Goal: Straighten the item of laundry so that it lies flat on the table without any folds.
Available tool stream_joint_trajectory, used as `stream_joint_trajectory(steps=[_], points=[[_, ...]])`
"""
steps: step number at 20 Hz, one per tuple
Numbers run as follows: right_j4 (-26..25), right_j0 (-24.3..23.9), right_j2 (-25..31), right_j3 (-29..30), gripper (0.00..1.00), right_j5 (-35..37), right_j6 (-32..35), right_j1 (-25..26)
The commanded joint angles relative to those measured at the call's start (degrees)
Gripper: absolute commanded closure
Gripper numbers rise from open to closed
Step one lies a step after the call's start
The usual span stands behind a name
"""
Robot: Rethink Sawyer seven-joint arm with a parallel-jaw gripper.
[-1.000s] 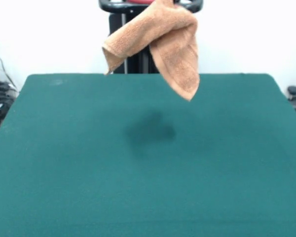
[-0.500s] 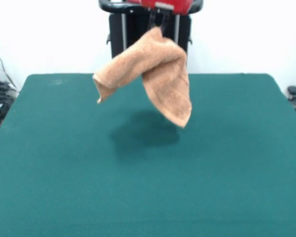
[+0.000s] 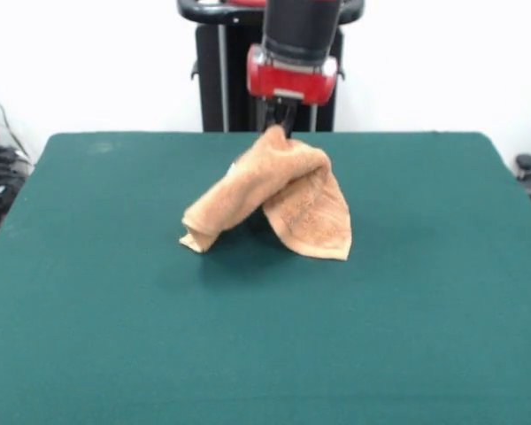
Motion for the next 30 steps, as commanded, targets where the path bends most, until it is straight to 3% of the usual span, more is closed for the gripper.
stream_joint_trajectory(steps=[1, 11, 22, 26, 30], points=[[-3.0, -0.8, 7.8, 1.5, 1.0, -7.1, 5.5, 9.0], [-4.7, -3.0, 8.7, -6.1, 1.0, -14.9, 4.9, 21.2], [-7.3, -3.7, 8.9, -8.7, 1.0, -15.6, 4.2, 22.3], [-8.8, -5.3, 11.3, -11.3, 1.0, -16.7, 3.1, 25.3], [-7.3, -3.9, 12.2, -12.3, 1.0, -16.5, 5.4, 27.4]])
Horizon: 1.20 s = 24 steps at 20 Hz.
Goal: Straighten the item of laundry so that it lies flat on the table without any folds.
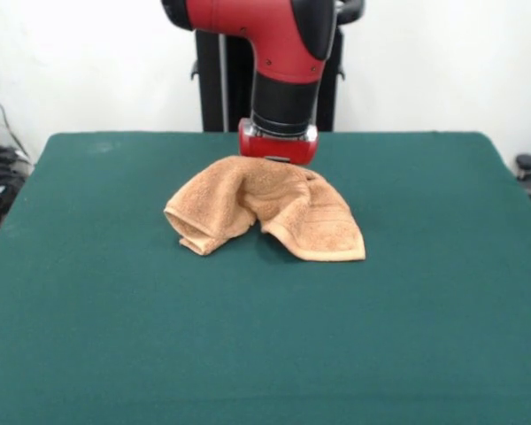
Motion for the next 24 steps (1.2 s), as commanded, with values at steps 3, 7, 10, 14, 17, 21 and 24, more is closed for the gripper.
stream_joint_trajectory(steps=[3, 7, 10, 14, 17, 21, 24], points=[[2.9, 2.3, 9.5, -9.0, 1.0, -3.2, 8.2, 14.9], [6.2, 5.2, 8.2, -7.6, 1.0, -3.8, 12.1, 14.7], [8.1, 6.3, 7.9, -7.1, 1.0, -4.1, 13.3, 14.7], [10.5, 7.6, 8.1, -6.8, 1.0, -4.5, 14.1, 15.1], [12.5, 8.8, 8.1, -6.5, 1.0, -5.5, 14.9, 15.4], [14.5, 10.2, 7.4, -6.2, 1.0, -5.0, 14.9, 15.7], [15.6, 10.7, 7.2, -6.6, 1.0, -3.5, 14.1, 16.4]])
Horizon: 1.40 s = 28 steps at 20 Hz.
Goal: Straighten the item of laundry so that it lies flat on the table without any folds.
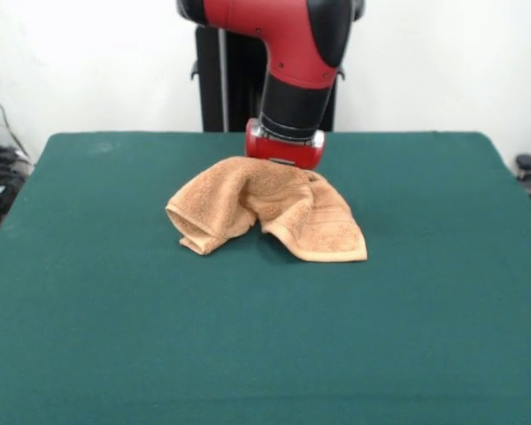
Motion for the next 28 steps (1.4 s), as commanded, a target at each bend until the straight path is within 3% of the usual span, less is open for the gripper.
stream_joint_trajectory(steps=[1, 10, 20, 28], points=[[7.0, 4.0, 12.8, -5.8, 1.0, -2.6, 13.6, 14.4], [10.1, 5.3, 12.6, -5.1, 1.0, 4.0, 12.2, 14.9], [12.6, 8.0, 10.1, -1.1, 1.0, 1.8, 13.8, 14.4], [10.6, 8.4, 8.7, 2.4, 1.0, -4.2, 13.4, 13.5]])
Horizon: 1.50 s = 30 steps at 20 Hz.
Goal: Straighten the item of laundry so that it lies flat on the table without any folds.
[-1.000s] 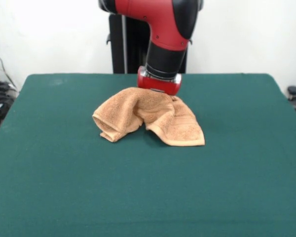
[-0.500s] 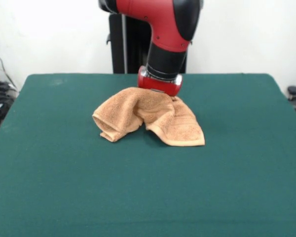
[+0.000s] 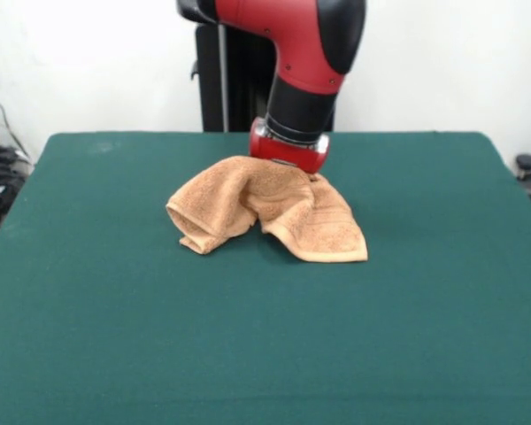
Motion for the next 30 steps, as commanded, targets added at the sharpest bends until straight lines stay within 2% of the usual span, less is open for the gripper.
stream_joint_trajectory(steps=[1, 5, 15, 23, 30], points=[[1.7, 3.8, 12.3, 2.9, 1.0, -5.7, 13.4, 11.6], [0.0, 4.5, 10.5, 3.9, 1.0, -9.0, 13.0, 10.8], [-2.7, 2.0, 10.9, 6.6, 1.0, -12.7, 11.4, 9.7], [-3.6, 0.3, 12.7, 3.5, 1.0, -10.8, 9.1, 10.8], [-3.5, 1.0, 12.4, -0.1, 1.0, -9.4, 7.8, 11.9]])
